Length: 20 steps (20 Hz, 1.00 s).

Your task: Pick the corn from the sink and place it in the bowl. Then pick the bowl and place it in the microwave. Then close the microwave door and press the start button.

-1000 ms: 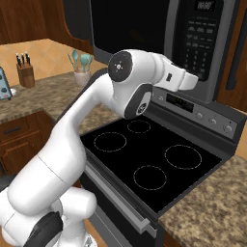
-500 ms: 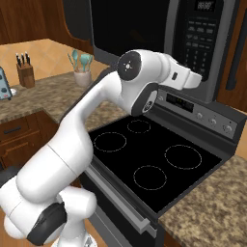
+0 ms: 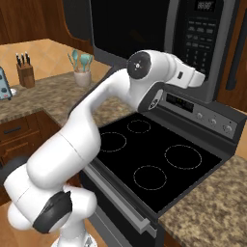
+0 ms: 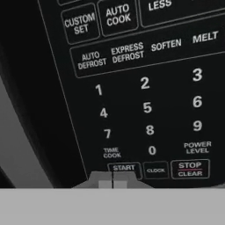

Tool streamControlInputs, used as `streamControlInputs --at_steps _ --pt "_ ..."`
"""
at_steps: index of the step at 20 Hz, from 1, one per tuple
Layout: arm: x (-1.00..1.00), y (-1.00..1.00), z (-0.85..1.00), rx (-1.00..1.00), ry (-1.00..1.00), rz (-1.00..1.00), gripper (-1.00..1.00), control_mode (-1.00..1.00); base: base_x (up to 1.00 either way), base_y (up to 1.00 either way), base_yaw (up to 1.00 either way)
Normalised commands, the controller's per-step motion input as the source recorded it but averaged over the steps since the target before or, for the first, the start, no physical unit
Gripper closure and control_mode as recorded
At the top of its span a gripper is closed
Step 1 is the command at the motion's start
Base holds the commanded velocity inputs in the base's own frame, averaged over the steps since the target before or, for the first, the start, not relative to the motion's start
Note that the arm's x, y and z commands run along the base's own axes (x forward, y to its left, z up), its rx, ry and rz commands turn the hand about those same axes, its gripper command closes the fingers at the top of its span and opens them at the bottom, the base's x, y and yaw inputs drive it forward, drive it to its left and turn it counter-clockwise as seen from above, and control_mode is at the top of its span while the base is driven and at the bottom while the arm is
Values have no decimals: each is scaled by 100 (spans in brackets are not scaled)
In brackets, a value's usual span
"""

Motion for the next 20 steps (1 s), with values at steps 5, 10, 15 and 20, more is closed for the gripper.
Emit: streamControlInputs --at_steps 5,10,15,20 --pt "27 -38 -21 4 0 6 100 -100 0 0 0" --pt "57 -40 -22 7 0 7 100 -100 0 0 0" --pt "-18 26 -13 -1 -10 1 100 -100 0 0 0" --pt "-53 75 20 -1 -30 0 100 -100 0 0 0"
